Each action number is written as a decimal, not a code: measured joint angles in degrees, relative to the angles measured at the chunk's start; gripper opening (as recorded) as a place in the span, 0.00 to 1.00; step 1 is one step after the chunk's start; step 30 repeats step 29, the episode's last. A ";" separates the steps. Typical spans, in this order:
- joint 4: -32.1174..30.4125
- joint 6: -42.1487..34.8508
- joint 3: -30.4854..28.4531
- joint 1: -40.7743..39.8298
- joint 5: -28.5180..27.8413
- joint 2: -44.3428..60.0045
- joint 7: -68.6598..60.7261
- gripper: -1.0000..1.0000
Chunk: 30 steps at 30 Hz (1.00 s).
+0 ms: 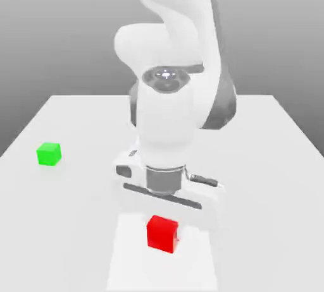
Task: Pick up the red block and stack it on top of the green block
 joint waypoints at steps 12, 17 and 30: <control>-9.70 -2.36 -16.19 -31.73 -7.83 -12.74 17.79 0.00; -13.80 -3.08 -23.76 -43.62 -8.93 -17.70 23.64 0.00; -14.81 11.52 -26.27 -42.73 8.94 -3.13 13.06 1.00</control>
